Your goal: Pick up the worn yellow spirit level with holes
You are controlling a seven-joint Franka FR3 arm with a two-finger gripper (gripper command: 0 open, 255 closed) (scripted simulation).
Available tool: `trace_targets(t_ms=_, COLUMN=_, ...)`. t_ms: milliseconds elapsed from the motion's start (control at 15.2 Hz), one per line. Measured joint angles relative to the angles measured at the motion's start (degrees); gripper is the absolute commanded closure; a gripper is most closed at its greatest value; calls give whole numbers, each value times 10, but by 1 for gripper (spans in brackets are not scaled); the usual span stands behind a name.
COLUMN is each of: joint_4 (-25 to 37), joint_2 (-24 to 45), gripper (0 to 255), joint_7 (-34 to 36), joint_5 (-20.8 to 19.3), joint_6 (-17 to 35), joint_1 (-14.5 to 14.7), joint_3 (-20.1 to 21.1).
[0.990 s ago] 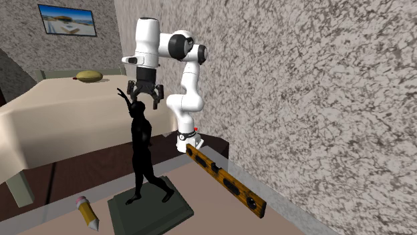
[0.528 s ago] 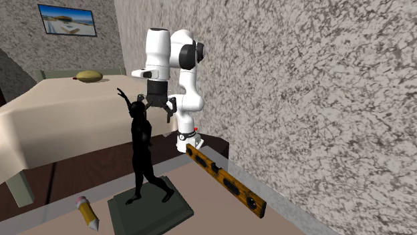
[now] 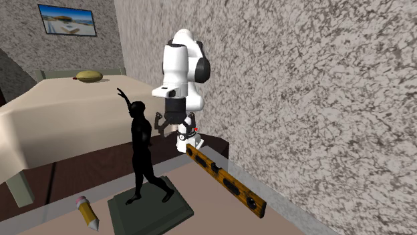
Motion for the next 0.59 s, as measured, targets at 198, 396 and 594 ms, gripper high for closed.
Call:
trace_targets(t_ms=198, joint_4=7, joint_2=32, gripper=0, joint_7=-19, joint_5=4, joint_6=22, joint_1=20, joint_3=17)
trace_targets(t_ms=396, joint_4=17, joint_2=69, gripper=0, joint_7=-34, joint_5=4, joint_6=44, joint_1=39, joint_3=36)
trace_targets(t_ms=594, joint_4=25, joint_2=102, gripper=0, joint_7=-54, joint_5=3, joint_6=65, joint_1=56, joint_3=51)
